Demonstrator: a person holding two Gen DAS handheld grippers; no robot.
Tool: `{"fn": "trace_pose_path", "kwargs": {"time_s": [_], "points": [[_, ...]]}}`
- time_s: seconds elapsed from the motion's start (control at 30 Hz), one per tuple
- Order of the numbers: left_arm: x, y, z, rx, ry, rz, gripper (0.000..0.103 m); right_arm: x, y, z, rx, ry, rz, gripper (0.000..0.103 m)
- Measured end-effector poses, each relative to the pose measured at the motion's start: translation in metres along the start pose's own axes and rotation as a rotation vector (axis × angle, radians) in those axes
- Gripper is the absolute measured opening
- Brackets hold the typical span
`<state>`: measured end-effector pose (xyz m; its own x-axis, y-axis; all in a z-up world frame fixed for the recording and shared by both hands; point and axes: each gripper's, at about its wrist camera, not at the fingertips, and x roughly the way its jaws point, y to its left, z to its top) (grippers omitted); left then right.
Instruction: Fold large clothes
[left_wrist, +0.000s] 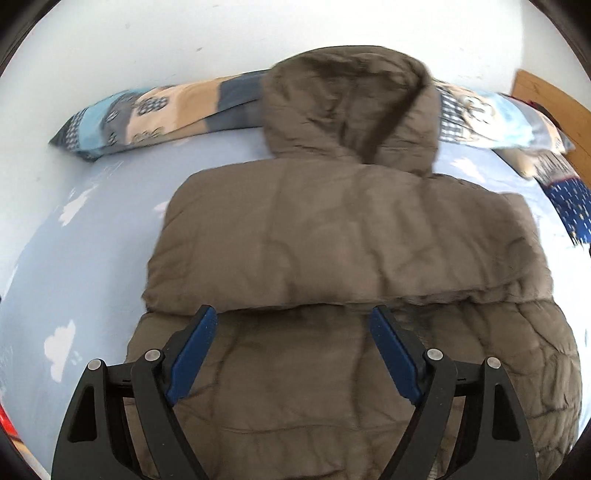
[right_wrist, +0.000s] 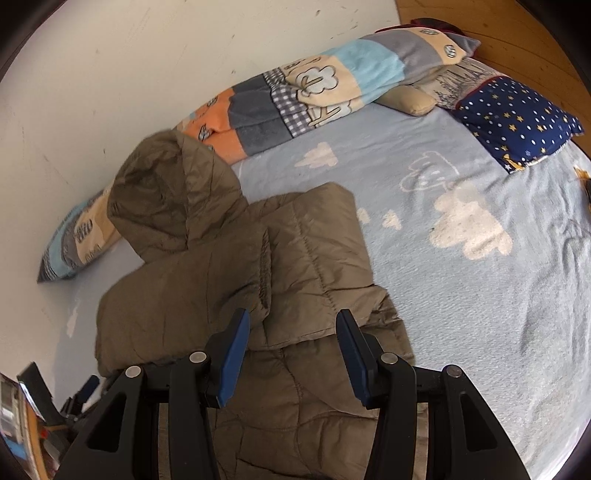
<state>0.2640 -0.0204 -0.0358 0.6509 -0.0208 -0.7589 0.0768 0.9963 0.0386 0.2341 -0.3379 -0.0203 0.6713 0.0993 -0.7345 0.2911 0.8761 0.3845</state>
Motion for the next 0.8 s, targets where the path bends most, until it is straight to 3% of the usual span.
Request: {"fn": "trace_pose_path", "kwargs": {"time_s": [0.1, 0.13, 0.17, 0.2, 0.3, 0.47, 0.8], "points": [[0.008, 0.012, 0.003, -0.058, 0.0, -0.021, 0.084, 0.016, 0.018, -0.003, -0.059, 0.009, -0.028, 0.051], [0.01, 0.015, 0.007, -0.076, -0.017, -0.014, 0.084, 0.023, 0.026, -0.004, -0.09, 0.009, -0.037, 0.047], [0.011, 0.015, 0.007, -0.079, -0.033, -0.009, 0.084, 0.027, 0.032, -0.004, -0.112, 0.006, -0.04, 0.035], [0.014, 0.014, 0.01, -0.075, -0.045, 0.003, 0.084, 0.034, 0.039, -0.006, -0.135, -0.001, -0.045, 0.032], [0.027, 0.019, 0.016, -0.074, -0.014, -0.017, 0.084, 0.054, 0.047, -0.01, -0.155, 0.004, -0.059, 0.032], [0.044, 0.021, 0.017, -0.054, 0.048, -0.033, 0.087, 0.091, 0.04, -0.02, -0.134, 0.09, -0.087, 0.032], [0.057, 0.02, 0.014, -0.06, 0.122, -0.015, 0.095, 0.106, 0.039, -0.028, -0.183, 0.153, -0.129, 0.033]]}}
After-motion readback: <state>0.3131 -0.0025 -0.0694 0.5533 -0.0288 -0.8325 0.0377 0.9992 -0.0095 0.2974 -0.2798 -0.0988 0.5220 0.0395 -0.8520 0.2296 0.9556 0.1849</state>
